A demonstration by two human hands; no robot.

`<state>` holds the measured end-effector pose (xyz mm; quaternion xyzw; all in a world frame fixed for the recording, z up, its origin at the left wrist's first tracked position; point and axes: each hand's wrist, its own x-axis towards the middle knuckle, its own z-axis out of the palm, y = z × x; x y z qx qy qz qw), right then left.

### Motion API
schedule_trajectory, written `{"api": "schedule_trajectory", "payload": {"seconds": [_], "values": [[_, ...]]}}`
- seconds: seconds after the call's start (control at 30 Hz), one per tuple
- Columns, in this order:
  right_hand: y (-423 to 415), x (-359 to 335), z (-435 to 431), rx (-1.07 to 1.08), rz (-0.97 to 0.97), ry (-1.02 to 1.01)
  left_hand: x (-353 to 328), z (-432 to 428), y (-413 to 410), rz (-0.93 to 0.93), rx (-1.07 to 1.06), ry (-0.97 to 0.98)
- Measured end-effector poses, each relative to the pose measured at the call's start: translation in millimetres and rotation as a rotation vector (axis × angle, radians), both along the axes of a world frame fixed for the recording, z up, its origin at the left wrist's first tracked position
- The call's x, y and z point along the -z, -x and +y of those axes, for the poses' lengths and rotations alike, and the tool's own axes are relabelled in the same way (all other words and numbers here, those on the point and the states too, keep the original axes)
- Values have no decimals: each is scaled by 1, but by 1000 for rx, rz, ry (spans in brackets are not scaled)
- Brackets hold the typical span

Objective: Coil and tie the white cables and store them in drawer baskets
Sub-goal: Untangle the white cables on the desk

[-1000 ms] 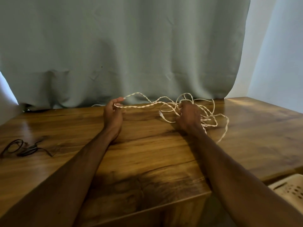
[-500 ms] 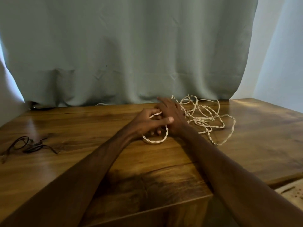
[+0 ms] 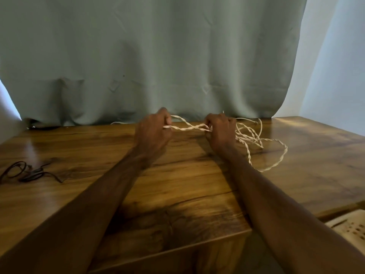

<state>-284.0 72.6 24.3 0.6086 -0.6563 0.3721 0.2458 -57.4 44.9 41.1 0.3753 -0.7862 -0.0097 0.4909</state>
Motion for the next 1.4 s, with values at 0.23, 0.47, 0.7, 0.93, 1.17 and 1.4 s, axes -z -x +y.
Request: {"api": "schedule_trajectory", "payload": {"seconds": [0.23,0.47,0.7,0.93,1.17,1.4], "values": [[15,2,4,70,-65,43,4,-34,-53,388,-328,-237],[3,2,-8,28,33,47,16,-28,-37,10,-277,-297],[-4,4,-13,250,157,-81,8,-21,-25,-298,-406,-66],[-22,-1,-12,292,222,-201,19,19,30,-422,196,130],[-25,1,-12,34,281,-8,14,2,29,-356,170,123],[15,-2,-8,189,76,-116,-10,-2,-2,12,71,54]]}}
